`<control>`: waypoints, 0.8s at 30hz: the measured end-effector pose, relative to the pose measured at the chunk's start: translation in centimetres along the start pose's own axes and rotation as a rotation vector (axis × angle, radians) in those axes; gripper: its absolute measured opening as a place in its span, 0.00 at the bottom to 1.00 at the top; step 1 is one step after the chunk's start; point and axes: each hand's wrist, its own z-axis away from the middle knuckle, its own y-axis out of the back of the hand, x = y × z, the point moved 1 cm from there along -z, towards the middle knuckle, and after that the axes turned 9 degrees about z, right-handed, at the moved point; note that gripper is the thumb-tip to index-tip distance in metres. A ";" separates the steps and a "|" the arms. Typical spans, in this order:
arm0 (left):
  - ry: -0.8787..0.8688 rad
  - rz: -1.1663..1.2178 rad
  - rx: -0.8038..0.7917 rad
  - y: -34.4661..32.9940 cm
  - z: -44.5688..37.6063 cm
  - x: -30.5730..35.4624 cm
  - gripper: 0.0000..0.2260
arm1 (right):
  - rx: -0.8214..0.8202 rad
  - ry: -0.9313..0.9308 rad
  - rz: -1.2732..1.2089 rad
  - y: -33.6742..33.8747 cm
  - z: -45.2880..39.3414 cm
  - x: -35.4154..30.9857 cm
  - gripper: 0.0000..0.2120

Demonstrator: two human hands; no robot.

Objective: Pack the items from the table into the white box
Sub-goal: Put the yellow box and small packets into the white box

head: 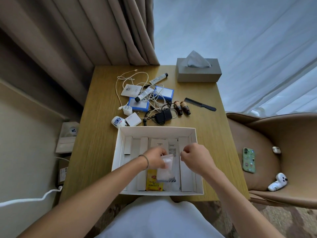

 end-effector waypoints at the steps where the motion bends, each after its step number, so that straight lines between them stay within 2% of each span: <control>1: -0.014 -0.034 -0.007 -0.6 -0.1 -0.1 0.10 | 0.004 0.001 -0.013 -0.1 0.0 0.0 0.15; 5: -0.051 -0.143 0.019 -2.3 0.0 -0.6 0.07 | 0.022 0.005 -0.058 -0.6 0.1 -0.2 0.14; 14: -0.244 -0.412 0.263 -3.1 0.8 -1.2 0.15 | 0.105 0.034 -0.147 0.3 -0.2 -1.3 0.11; 18: -0.394 -0.295 0.455 -1.6 1.9 0.0 0.14 | 0.181 0.072 -0.199 1.7 -0.7 -1.7 0.11; 24: -0.528 -0.048 0.641 2.6 3.3 3.7 0.12 | 0.294 0.093 -0.286 4.9 -3.8 -2.2 0.09</control>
